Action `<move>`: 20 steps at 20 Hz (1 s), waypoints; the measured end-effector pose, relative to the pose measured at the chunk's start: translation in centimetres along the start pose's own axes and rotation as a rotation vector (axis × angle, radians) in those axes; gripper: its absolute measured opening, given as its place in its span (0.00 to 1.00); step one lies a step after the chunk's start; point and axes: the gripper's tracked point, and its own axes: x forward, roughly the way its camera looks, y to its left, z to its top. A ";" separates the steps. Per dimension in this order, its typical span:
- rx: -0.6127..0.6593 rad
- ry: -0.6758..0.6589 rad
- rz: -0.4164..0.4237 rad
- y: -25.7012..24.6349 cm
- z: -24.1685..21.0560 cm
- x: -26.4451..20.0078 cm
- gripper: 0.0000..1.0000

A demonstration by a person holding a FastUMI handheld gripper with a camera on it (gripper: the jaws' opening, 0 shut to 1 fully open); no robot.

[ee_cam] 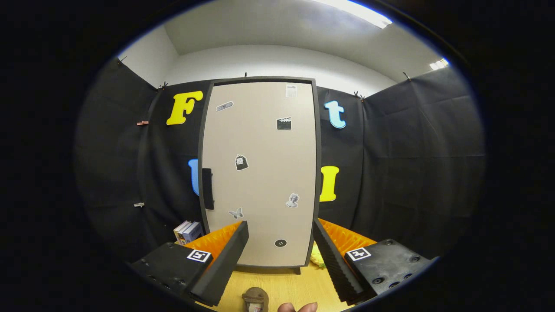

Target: Open the shoe cabinet door, grab the shoes and put them into the shoe cabinet, then close the shoe cabinet door.

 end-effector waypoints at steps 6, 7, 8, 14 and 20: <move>0.041 -0.016 0.041 3.3 1.2 1.3 0.97; 0.048 -0.024 0.049 4.2 1.6 1.8 0.97; 0.050 -0.031 0.056 5.1 1.9 2.4 0.97; 0.054 -0.039 0.115 11.7 1.7 6.4 0.97; 0.033 -0.017 0.142 17.2 -0.9 11.7 0.97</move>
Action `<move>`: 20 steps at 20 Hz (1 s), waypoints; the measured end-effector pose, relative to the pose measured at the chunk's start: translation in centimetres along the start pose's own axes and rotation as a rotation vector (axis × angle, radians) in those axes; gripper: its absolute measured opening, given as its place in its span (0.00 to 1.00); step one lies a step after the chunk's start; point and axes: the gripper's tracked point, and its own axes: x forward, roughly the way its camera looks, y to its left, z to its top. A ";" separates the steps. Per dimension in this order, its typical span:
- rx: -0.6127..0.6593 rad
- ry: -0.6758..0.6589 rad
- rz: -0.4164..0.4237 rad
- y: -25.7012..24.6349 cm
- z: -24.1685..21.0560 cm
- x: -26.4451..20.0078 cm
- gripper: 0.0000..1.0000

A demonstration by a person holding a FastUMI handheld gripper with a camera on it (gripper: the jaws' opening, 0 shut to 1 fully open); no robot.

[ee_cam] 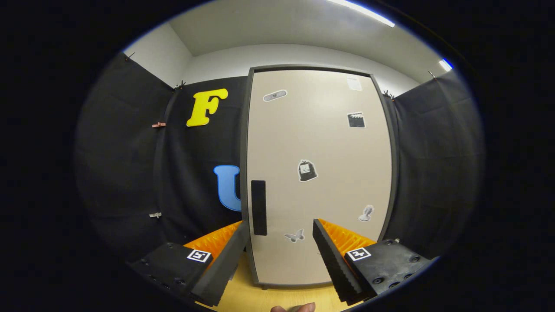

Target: Open the shoe cabinet door, grab the shoes and put them into the shoe cabinet, then close the shoe cabinet door.

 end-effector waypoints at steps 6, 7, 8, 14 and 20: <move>0.015 0.016 -0.001 2.6 -1.5 6.7 0.98; 0.022 0.028 -0.006 2.7 -1.8 7.8 0.97; 0.027 0.035 -0.011 2.8 -2.2 8.9 0.94; 0.049 0.110 -0.047 2.9 -4.6 13.4 0.73; 0.036 0.089 -0.088 2.3 -4.3 13.3 0.36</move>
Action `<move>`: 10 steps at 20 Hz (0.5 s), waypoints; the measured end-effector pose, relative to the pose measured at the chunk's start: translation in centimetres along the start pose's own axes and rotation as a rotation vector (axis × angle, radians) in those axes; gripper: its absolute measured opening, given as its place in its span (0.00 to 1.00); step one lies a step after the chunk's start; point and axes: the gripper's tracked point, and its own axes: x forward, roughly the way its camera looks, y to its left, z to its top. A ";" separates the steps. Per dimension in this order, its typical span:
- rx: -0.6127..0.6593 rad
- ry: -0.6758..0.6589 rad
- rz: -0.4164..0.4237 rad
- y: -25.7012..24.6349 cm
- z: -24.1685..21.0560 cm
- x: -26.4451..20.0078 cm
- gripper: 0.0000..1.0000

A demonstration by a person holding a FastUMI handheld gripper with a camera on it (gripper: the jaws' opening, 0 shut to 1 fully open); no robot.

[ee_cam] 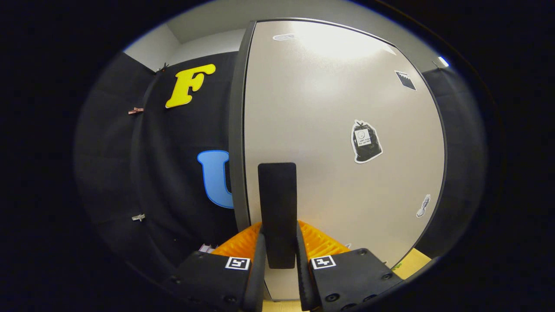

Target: Open the shoe cabinet door, grab the shoes and put them into the shoe cabinet, then close the shoe cabinet door.

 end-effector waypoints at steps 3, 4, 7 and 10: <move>-0.020 0.007 0.021 0.1 0.0 -0.2 0.23; -0.027 0.005 0.032 0.1 0.0 -0.4 0.23; -0.011 0.002 0.061 0.4 0.4 -2.4 0.23; -0.005 -0.001 0.086 0.5 1.1 -5.4 0.23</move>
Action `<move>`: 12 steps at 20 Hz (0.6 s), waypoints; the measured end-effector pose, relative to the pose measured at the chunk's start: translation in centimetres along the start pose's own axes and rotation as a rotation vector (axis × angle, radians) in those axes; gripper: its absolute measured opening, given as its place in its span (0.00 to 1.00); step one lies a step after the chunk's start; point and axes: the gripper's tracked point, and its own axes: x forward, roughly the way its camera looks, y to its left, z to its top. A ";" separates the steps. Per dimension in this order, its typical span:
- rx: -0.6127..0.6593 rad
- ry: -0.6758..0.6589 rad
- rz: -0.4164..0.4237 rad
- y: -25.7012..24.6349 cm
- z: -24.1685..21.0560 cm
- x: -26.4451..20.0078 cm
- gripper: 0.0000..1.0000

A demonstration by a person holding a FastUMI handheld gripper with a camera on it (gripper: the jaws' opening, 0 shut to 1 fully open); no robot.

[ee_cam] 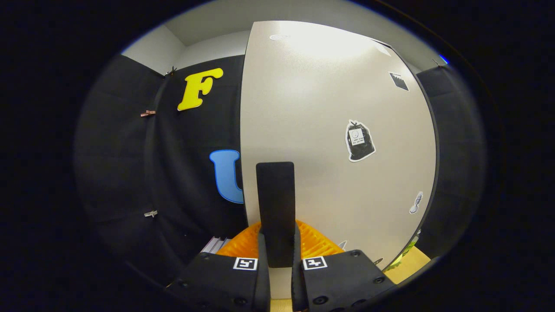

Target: Open the shoe cabinet door, grab the shoes and put them into the shoe cabinet, then close the shoe cabinet door.

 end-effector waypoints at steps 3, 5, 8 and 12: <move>0.023 0.004 0.031 -0.6 0.3 -2.9 0.23; 0.026 0.006 0.051 -1.2 0.5 -4.7 0.23; 0.039 0.014 0.076 -2.4 0.7 -7.5 0.23; 0.043 0.003 0.082 -4.6 0.9 -10.6 0.23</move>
